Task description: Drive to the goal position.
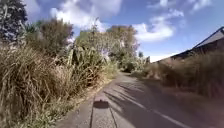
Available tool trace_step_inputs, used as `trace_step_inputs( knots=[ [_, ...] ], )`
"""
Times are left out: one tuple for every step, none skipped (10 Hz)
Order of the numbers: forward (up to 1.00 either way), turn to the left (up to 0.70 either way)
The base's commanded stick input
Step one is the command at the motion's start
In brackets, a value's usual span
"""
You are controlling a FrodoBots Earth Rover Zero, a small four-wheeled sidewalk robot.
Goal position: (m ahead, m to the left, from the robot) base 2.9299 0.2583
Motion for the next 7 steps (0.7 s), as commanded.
trace_step_inputs(
  knots=[
    [0.00, 0.00],
    [0.00, 0.00],
    [0.00, 0.00],
    [0.03, -0.02],
    [0.09, -0.05],
    [0.15, -0.08],
    [0.21, -0.11]
  ],
)
